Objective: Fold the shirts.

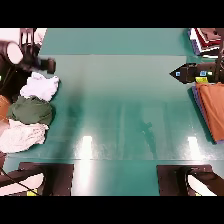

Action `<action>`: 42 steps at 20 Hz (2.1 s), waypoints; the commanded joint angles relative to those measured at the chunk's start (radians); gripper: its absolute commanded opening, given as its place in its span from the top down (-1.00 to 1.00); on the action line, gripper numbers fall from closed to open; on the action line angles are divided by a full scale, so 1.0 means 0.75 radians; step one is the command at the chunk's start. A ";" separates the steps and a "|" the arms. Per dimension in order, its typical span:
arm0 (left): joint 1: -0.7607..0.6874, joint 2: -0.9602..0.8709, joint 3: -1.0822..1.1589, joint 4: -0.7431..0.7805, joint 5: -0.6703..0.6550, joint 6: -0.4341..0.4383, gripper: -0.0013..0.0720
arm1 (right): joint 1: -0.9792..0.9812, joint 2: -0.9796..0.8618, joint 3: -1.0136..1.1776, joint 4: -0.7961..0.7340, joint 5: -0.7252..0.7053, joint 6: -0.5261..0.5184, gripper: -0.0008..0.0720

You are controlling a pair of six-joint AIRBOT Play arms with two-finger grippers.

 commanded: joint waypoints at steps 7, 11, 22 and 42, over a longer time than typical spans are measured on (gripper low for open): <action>0.233 -0.260 -0.248 0.001 0.275 -0.069 -0.82 | 0.001 0.001 0.001 0.001 -0.003 0.001 0.94; 0.233 -0.271 -0.243 -0.008 0.268 -0.073 0.73 | 0.001 0.001 0.001 0.001 -0.013 0.001 0.94; 0.232 0.220 0.313 -0.080 0.015 -0.009 0.91 | 0.001 0.001 0.216 0.007 -0.088 0.001 0.94; -0.920 0.492 -0.246 -0.317 0.241 -0.083 -0.37 | 0.001 0.004 0.441 0.008 -0.022 0.001 0.94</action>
